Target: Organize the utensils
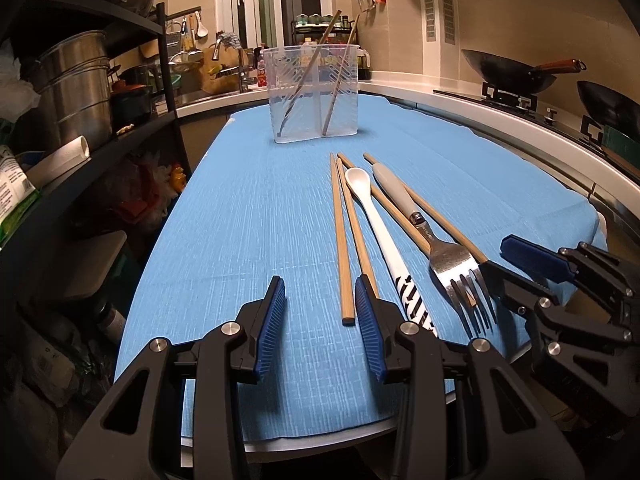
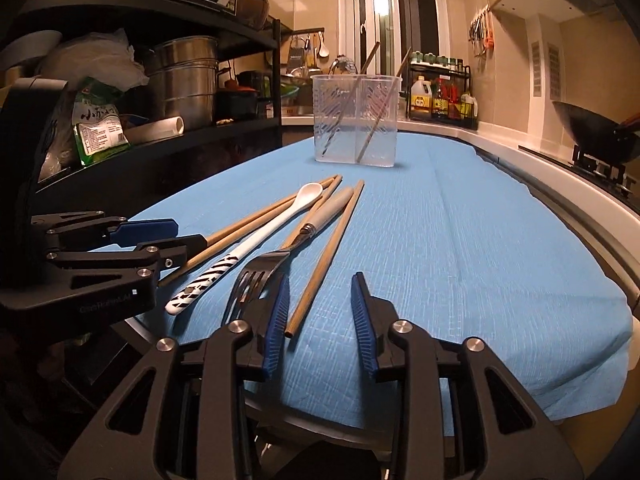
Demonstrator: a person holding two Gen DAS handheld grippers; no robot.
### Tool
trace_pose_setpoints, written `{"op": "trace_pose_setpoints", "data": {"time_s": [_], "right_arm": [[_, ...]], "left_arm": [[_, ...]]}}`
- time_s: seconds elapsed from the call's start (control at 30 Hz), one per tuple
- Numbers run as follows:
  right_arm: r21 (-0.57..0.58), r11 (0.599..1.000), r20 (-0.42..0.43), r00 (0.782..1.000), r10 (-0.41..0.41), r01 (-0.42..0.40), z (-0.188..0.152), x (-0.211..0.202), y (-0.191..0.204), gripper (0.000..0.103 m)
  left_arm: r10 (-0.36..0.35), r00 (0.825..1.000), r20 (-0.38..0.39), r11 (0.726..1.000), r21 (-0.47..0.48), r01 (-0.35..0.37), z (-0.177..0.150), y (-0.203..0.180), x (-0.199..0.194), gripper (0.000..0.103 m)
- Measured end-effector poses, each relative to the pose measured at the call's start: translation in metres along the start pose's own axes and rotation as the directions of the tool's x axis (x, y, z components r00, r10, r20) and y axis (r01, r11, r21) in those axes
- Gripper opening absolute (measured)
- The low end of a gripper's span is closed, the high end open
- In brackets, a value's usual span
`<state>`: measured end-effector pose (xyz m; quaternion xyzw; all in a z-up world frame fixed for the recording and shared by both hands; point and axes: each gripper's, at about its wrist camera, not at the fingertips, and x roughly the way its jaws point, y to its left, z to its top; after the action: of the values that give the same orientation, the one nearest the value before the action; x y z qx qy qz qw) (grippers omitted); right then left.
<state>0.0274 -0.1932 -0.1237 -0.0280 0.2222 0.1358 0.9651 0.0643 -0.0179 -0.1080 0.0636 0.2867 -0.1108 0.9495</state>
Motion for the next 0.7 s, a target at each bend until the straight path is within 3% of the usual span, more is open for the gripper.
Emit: {"op": "trace_pose_setpoints", "data": {"time_s": [0.03,0.13,0.23,0.27,0.47,0.7], "right_arm": [[-0.013,1.0,0.004,1.0,0.006,-0.006,0.0,-0.001,0.003,0.016],[-0.013,1.0,0.009,1.0,-0.001,0.001,0.001,-0.002,0.007,0.013],[-0.008,1.0,-0.011,1.0,-0.003,0.002,0.005,-0.002,0.006,0.011],[-0.006,1.0,-0.019,1.0,-0.006,0.006,0.006,-0.002,0.006,0.01],[0.011,0.999,-0.023,0.999,-0.031,0.032,0.016,-0.01,-0.003,0.005],[-0.016,0.999,0.064,0.997,-0.043,0.044,0.039,-0.034,-0.006,0.005]], "left_arm": [[0.0,1.0,0.002,1.0,0.0,0.0,0.0,0.0,0.0,0.037],[-0.014,1.0,0.005,1.0,-0.01,0.014,0.0,0.0,0.0,0.034],[-0.037,0.999,0.01,0.999,0.004,0.037,-0.001,-0.005,0.0,0.019],[-0.047,0.999,0.007,0.999,0.013,0.047,-0.001,-0.008,-0.001,0.007],[-0.053,0.999,-0.009,0.998,-0.02,0.052,0.004,-0.001,-0.004,0.007],[-0.046,0.997,0.067,0.999,-0.003,0.046,0.029,0.005,-0.029,0.006]]}}
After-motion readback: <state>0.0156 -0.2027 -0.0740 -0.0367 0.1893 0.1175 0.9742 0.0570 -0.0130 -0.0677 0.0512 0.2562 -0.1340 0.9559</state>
